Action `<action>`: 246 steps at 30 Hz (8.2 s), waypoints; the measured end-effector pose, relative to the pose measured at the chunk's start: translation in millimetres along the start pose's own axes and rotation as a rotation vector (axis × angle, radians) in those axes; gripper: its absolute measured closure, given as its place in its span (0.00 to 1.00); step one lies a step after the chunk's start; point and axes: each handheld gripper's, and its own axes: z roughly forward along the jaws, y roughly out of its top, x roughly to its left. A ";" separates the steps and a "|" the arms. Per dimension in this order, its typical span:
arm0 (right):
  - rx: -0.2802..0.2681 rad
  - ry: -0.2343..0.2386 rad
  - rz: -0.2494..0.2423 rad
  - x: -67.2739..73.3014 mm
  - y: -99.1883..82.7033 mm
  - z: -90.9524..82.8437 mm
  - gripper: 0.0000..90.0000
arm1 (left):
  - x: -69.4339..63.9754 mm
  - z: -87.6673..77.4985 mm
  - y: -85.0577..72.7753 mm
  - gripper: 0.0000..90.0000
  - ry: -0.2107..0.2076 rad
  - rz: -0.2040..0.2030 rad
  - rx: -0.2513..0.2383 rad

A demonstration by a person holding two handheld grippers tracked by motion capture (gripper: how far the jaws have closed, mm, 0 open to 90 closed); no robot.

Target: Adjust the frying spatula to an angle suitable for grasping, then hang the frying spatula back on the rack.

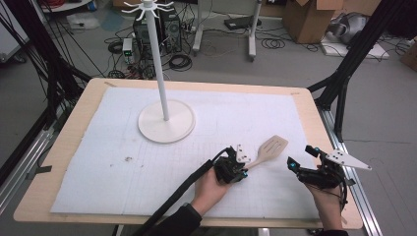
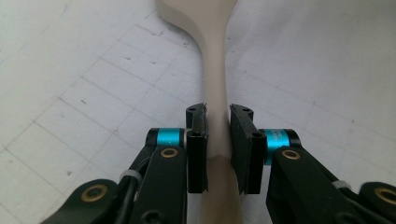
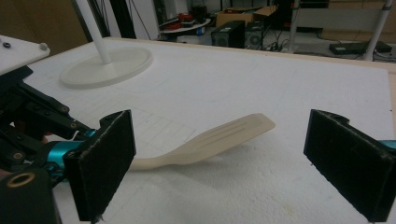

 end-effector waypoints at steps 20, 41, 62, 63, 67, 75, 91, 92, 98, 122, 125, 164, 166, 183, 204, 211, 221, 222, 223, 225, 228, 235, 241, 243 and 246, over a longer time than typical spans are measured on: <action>-0.008 0.006 -0.009 5.2 0.8 2.9 0.09 | 66.7 -94.8 -63.5 0.85 -0.223 0.350 -0.030; 0.017 0.011 -0.018 7.9 -1.7 9.4 0.09 | 66.7 -91.0 -84.3 0.85 -0.320 0.509 0.015; 0.041 0.032 -0.017 11.1 -3.5 13.6 0.09 | 105.9 -166.1 -125.7 0.22 -0.184 0.017 -0.296; 0.043 0.034 -0.017 11.6 -3.8 14.3 0.09 | 109.8 -172.2 -131.3 0.20 -0.163 -0.007 -0.310; 0.049 0.045 -0.017 13.1 -4.4 16.9 0.09 | 123.4 -195.5 -151.8 0.17 -0.080 -0.087 -0.354; 0.033 0.081 0.009 16.9 -1.7 21.6 0.09 | 141.2 -225.0 -179.3 0.17 -0.020 -0.174 -0.443; 0.033 0.091 -0.002 17.7 0.1 23.8 0.09 | 145.6 -237.0 -185.3 0.14 0.023 -0.202 -0.481; 0.032 0.092 -0.001 18.2 0.6 23.8 0.09 | 145.3 -237.0 -185.2 0.14 0.023 -0.199 -0.483; 0.028 0.106 -0.010 20.3 3.6 24.0 0.09 | 144.9 -239.7 -185.1 0.14 0.022 -0.201 -0.494; 0.033 0.333 -0.129 53.6 40.5 64.3 0.09 | 136.3 -254.3 -186.6 0.14 0.010 -0.171 -0.518; 0.048 0.355 -0.151 59.0 44.6 70.8 0.09 | 136.2 -254.5 -186.6 0.14 0.011 -0.170 -0.517; 0.421 0.627 -0.429 148.2 35.7 149.9 0.38 | 134.1 -247.3 -184.4 0.14 -0.017 -0.165 -0.494; 0.446 0.635 -0.439 151.2 34.3 152.8 0.39 | 133.7 -246.6 -184.1 0.14 -0.021 -0.163 -0.493; 0.676 0.639 -0.567 169.6 16.7 168.2 0.55 | 132.2 -243.7 -182.6 0.15 -0.027 -0.152 -0.479; 0.801 0.665 -0.698 190.1 12.4 171.2 0.70 | 131.6 -241.1 -182.4 0.16 -0.032 -0.155 -0.466; 0.859 0.648 -0.672 193.6 15.4 176.0 0.74 | 130.4 -240.2 -181.1 0.16 -0.040 -0.150 -0.466; 0.931 0.631 -0.685 199.5 20.6 182.9 0.80 | 129.4 -240.4 -179.8 0.17 -0.045 -0.142 -0.462; 0.927 0.628 -0.700 200.5 20.5 182.3 0.80 | 129.5 -240.3 -180.0 0.17 -0.045 -0.143 -0.463; 0.926 0.631 -0.716 201.6 20.3 182.1 0.79 | 129.6 -240.0 -180.2 0.17 -0.046 -0.144 -0.463; 0.930 0.620 -0.755 205.6 20.4 182.0 0.78 | 129.2 -239.2 -179.8 0.18 -0.048 -0.141 -0.459; 0.944 0.621 -0.755 206.6 21.1 183.0 0.80 | 128.2 -239.2 -178.7 0.18 -0.053 -0.138 -0.460; 0.935 0.627 -0.788 209.3 20.8 180.3 0.87 | 128.6 -239.7 -179.4 0.18 -0.058 -0.137 -0.465; 0.887 0.626 -0.767 205.3 18.3 176.0 0.87 | 128.7 -239.9 -179.6 0.19 -0.054 -0.137 -0.469; 0.864 0.624 -0.755 203.4 17.5 173.9 0.87 | 129.1 -240.1 -179.8 0.19 -0.052 -0.135 -0.467; 0.821 0.606 -0.735 199.4 18.2 171.4 0.87 | 129.5 -241.5 -180.1 0.19 -0.051 -0.135 -0.474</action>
